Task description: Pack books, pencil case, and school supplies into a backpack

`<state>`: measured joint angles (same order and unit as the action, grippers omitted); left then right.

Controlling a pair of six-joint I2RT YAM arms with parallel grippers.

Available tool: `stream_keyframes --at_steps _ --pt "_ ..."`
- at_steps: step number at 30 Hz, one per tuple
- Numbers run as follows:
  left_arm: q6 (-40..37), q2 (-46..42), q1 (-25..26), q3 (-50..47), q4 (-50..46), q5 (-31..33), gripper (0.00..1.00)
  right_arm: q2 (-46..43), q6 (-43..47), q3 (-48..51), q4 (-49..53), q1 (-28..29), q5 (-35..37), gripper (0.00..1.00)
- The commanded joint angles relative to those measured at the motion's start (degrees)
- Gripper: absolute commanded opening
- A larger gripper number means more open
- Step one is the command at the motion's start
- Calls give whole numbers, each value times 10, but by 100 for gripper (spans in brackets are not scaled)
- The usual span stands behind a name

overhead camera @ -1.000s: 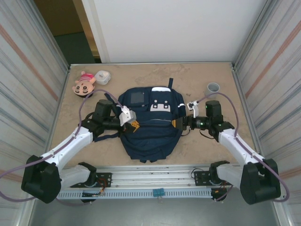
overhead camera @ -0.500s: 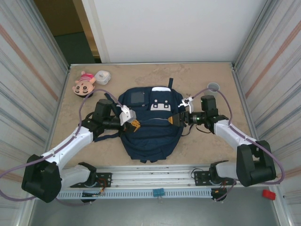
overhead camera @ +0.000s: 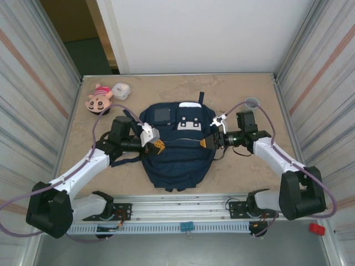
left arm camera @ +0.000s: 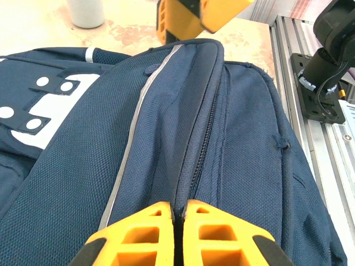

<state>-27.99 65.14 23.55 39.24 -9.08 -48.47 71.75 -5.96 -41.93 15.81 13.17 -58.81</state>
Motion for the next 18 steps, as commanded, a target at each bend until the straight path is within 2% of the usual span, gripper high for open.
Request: stream_keyframes --at_steps 1,3,5,7,11,18 --pt "11 -9 -11 12 51 -22 0 -44 15 -25 69 5 -8 64" --pt "11 -11 -12 11 51 -27 0 -71 13 -16 68 4 37 79" --pt "11 -11 -14 11 50 -35 0 -92 5 2 40 1 81 84" --pt "12 -12 -14 11 50 -41 0 -103 -6 17 -2 -4 95 87" --pt "12 -12 -15 11 52 -48 0 -75 -18 11 -58 -5 86 90" --pt "15 -9 -15 12 58 -55 0 37 -17 -42 -70 11 15 93"
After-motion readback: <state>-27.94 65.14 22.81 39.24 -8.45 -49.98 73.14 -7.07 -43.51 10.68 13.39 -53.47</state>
